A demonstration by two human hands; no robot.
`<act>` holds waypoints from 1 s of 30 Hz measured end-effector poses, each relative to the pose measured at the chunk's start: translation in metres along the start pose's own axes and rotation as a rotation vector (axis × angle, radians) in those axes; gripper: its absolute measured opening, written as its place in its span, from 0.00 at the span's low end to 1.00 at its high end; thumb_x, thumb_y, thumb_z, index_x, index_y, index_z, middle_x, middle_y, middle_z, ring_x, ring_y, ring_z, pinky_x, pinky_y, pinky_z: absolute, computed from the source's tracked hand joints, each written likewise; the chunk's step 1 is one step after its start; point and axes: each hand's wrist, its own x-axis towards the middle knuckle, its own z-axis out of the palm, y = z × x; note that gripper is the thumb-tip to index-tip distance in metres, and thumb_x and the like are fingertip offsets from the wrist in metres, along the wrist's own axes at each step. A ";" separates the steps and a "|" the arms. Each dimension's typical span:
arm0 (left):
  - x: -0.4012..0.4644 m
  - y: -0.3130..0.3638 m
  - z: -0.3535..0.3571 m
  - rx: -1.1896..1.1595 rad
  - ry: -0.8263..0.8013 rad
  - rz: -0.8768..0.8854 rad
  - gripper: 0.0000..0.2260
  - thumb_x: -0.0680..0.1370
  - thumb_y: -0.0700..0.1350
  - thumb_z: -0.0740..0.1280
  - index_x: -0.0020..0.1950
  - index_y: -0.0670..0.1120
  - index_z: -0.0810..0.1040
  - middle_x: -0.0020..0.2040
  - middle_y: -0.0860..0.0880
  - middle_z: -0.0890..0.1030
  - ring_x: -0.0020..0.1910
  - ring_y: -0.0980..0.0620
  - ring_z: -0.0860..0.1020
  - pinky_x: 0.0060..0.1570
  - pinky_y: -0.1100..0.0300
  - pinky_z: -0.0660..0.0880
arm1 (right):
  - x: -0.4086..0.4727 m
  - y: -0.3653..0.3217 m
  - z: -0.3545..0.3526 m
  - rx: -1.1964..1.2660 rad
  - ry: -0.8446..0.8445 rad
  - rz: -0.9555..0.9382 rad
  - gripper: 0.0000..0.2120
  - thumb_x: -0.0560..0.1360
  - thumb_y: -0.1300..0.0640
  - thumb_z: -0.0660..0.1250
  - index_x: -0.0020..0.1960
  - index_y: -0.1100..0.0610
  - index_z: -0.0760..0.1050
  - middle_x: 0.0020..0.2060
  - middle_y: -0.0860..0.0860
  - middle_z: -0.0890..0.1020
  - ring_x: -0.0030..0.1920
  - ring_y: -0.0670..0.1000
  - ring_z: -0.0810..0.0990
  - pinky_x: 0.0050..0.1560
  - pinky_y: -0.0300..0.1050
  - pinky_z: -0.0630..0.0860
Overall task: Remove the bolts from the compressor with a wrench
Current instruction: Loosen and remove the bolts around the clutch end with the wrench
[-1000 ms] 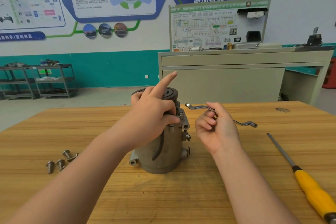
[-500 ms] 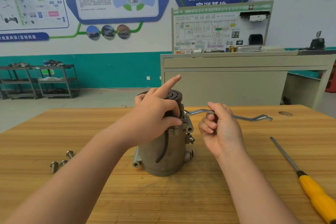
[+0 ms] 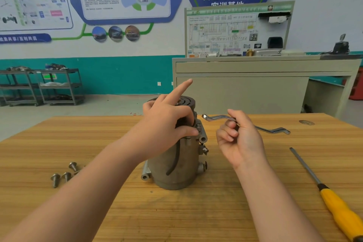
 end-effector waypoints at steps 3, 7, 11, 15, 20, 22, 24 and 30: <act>0.000 -0.002 -0.008 -0.001 -0.084 0.050 0.11 0.77 0.52 0.69 0.46 0.68 0.70 0.70 0.76 0.38 0.69 0.59 0.55 0.64 0.53 0.50 | 0.001 -0.001 -0.001 0.020 0.002 0.006 0.12 0.77 0.65 0.63 0.38 0.55 0.64 0.22 0.48 0.68 0.18 0.43 0.63 0.17 0.34 0.60; 0.004 -0.003 -0.012 0.005 -0.109 0.038 0.14 0.79 0.45 0.67 0.41 0.64 0.72 0.70 0.77 0.42 0.71 0.61 0.55 0.67 0.53 0.49 | 0.002 -0.001 -0.001 0.048 0.007 0.015 0.12 0.76 0.65 0.63 0.38 0.55 0.65 0.22 0.48 0.68 0.18 0.43 0.63 0.17 0.34 0.60; 0.003 -0.002 0.001 0.037 0.001 0.020 0.05 0.77 0.51 0.69 0.42 0.57 0.75 0.70 0.73 0.45 0.70 0.59 0.57 0.56 0.62 0.46 | 0.002 -0.001 -0.001 0.044 0.012 0.015 0.12 0.76 0.65 0.63 0.38 0.55 0.65 0.22 0.48 0.68 0.18 0.42 0.63 0.17 0.34 0.60; 0.001 -0.003 0.003 0.032 0.010 0.041 0.04 0.75 0.56 0.68 0.43 0.60 0.74 0.69 0.76 0.39 0.67 0.62 0.56 0.52 0.64 0.46 | 0.003 -0.001 -0.002 0.045 0.012 0.018 0.12 0.77 0.65 0.63 0.38 0.55 0.64 0.22 0.48 0.68 0.18 0.43 0.63 0.17 0.34 0.59; 0.003 -0.009 -0.012 0.034 -0.126 0.090 0.12 0.79 0.47 0.66 0.45 0.66 0.73 0.62 0.82 0.34 0.67 0.63 0.56 0.65 0.53 0.51 | 0.005 0.003 -0.005 0.019 0.017 0.041 0.12 0.77 0.65 0.63 0.38 0.55 0.64 0.22 0.48 0.68 0.18 0.43 0.63 0.17 0.34 0.60; 0.005 -0.010 -0.011 0.029 -0.102 0.072 0.10 0.79 0.46 0.67 0.45 0.62 0.76 0.62 0.82 0.35 0.68 0.62 0.57 0.65 0.55 0.52 | 0.005 0.005 -0.006 0.009 0.011 0.059 0.12 0.77 0.65 0.63 0.38 0.56 0.65 0.22 0.48 0.68 0.18 0.43 0.63 0.17 0.34 0.60; 0.006 -0.009 -0.005 0.008 -0.044 0.046 0.04 0.78 0.48 0.68 0.45 0.57 0.80 0.64 0.80 0.37 0.69 0.61 0.58 0.63 0.57 0.52 | 0.006 0.006 -0.007 0.004 0.003 0.067 0.12 0.77 0.65 0.63 0.39 0.55 0.64 0.22 0.48 0.68 0.18 0.43 0.63 0.17 0.35 0.60; 0.002 -0.007 -0.005 -0.030 -0.041 0.046 0.04 0.75 0.52 0.70 0.49 0.60 0.78 0.66 0.78 0.35 0.68 0.62 0.57 0.60 0.57 0.49 | 0.006 0.009 -0.007 0.001 -0.011 0.079 0.12 0.77 0.65 0.63 0.38 0.55 0.64 0.22 0.48 0.69 0.18 0.43 0.63 0.17 0.35 0.60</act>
